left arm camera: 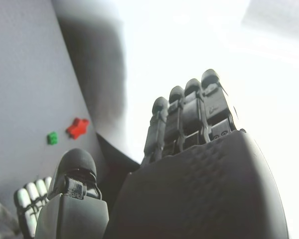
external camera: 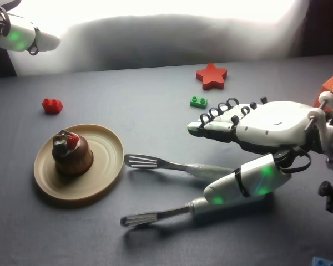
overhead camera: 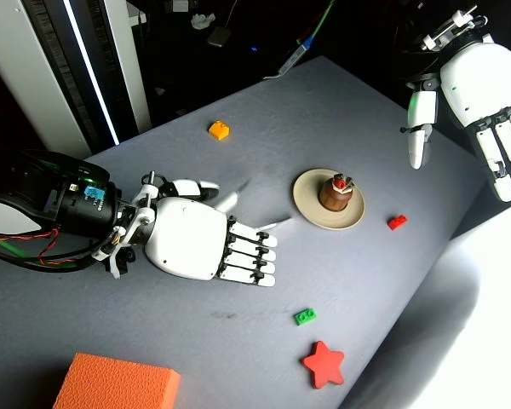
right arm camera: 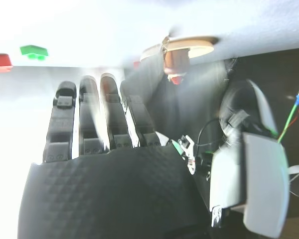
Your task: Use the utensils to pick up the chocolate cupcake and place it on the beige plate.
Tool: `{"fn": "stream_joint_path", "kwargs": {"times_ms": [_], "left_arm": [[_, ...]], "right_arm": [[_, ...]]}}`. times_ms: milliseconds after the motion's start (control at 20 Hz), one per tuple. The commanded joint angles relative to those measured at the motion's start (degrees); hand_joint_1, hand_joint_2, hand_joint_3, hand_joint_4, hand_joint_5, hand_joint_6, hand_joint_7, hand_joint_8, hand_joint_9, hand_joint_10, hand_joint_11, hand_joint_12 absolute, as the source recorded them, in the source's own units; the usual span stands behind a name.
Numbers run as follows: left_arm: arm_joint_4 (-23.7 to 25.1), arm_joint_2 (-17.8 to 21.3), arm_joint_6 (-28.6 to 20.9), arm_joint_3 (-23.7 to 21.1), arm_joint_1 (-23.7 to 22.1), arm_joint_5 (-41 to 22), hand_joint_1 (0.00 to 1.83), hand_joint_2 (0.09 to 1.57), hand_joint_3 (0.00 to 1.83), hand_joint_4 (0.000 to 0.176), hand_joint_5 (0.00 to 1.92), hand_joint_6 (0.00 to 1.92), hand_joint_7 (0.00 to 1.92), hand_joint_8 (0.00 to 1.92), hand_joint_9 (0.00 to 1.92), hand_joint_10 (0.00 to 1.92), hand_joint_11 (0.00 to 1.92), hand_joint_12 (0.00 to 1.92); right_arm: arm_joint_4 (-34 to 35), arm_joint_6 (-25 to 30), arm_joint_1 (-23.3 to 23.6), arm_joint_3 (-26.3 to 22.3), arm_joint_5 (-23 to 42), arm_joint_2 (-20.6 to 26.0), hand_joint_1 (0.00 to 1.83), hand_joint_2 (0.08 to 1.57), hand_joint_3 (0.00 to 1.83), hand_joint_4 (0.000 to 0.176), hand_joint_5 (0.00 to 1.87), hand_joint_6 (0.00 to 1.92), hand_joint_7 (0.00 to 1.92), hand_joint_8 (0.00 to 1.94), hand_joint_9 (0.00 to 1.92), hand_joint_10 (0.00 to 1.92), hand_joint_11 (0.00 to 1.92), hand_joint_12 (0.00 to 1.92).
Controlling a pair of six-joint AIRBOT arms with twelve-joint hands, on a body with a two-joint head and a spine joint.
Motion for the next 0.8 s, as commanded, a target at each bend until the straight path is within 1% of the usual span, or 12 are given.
{"fn": "stream_joint_path", "kwargs": {"times_ms": [0,100,150,200,350,400,500,750], "left_arm": [[0.90,0.79,0.17,0.14,-0.42,0.35,0.00,1.22,0.00,0.000,0.08,0.01,0.06,0.01,0.02,0.01,0.00,0.00],[0.89,0.79,0.17,0.14,-0.42,0.37,0.00,1.22,0.00,0.000,0.08,0.01,0.06,0.01,0.02,0.01,0.00,0.00],[0.89,0.79,0.17,0.12,-0.42,0.37,0.00,1.22,0.00,0.000,0.09,0.01,0.06,0.01,0.02,0.01,0.00,0.00],[0.87,0.80,0.17,0.10,-0.43,0.38,0.00,1.22,0.00,0.000,0.09,0.01,0.06,0.01,0.02,0.01,0.00,0.00],[0.71,0.82,0.17,0.13,-0.44,0.38,0.00,1.22,0.00,0.000,0.07,0.00,0.04,0.00,0.01,0.00,0.00,0.00],[0.71,0.80,0.17,0.14,-0.44,0.35,0.00,1.22,0.00,0.000,0.08,0.00,0.05,0.00,0.02,0.00,0.00,0.00],[0.60,0.79,0.17,0.13,-0.21,0.28,0.00,1.22,0.00,0.000,0.08,0.01,0.06,0.01,0.02,0.01,0.00,0.00],[0.40,0.75,0.17,0.65,-0.25,0.40,0.00,1.23,0.00,0.000,0.09,0.01,0.06,0.01,0.02,0.00,0.00,0.00]], "right_arm": [[0.44,0.23,0.59,-0.37,6.06,0.66,0.06,0.91,0.00,0.018,0.00,0.00,0.00,0.00,0.00,0.00,0.00,0.00],[0.44,0.23,0.62,-0.96,6.06,1.54,0.07,0.90,0.00,0.021,0.00,0.00,0.00,0.00,0.00,0.00,0.00,0.00],[0.44,0.23,0.63,-1.27,6.06,1.92,0.05,0.90,0.00,0.017,0.00,0.00,0.00,0.00,0.00,0.00,0.00,0.00],[0.44,0.23,0.68,-1.82,6.06,2.55,0.05,0.90,0.00,0.017,0.00,0.00,0.00,0.00,0.00,0.00,0.00,0.00],[0.43,0.23,1.29,-3.52,6.01,4.46,0.05,0.90,0.00,0.026,0.00,0.00,0.00,0.00,0.00,0.00,0.00,0.00],[0.43,0.23,1.72,-4.10,5.83,5.08,0.05,0.90,0.00,0.032,0.00,0.00,0.00,0.00,0.00,0.00,0.00,0.00],[0.43,0.23,3.09,-5.29,4.97,6.33,0.05,0.90,0.00,0.036,0.00,0.00,0.00,0.00,0.00,0.00,0.00,0.00],[0.43,0.06,5.80,-7.33,2.14,9.25,0.04,0.90,0.00,0.029,0.00,0.00,0.00,0.00,0.00,0.00,0.00,0.00]]}}
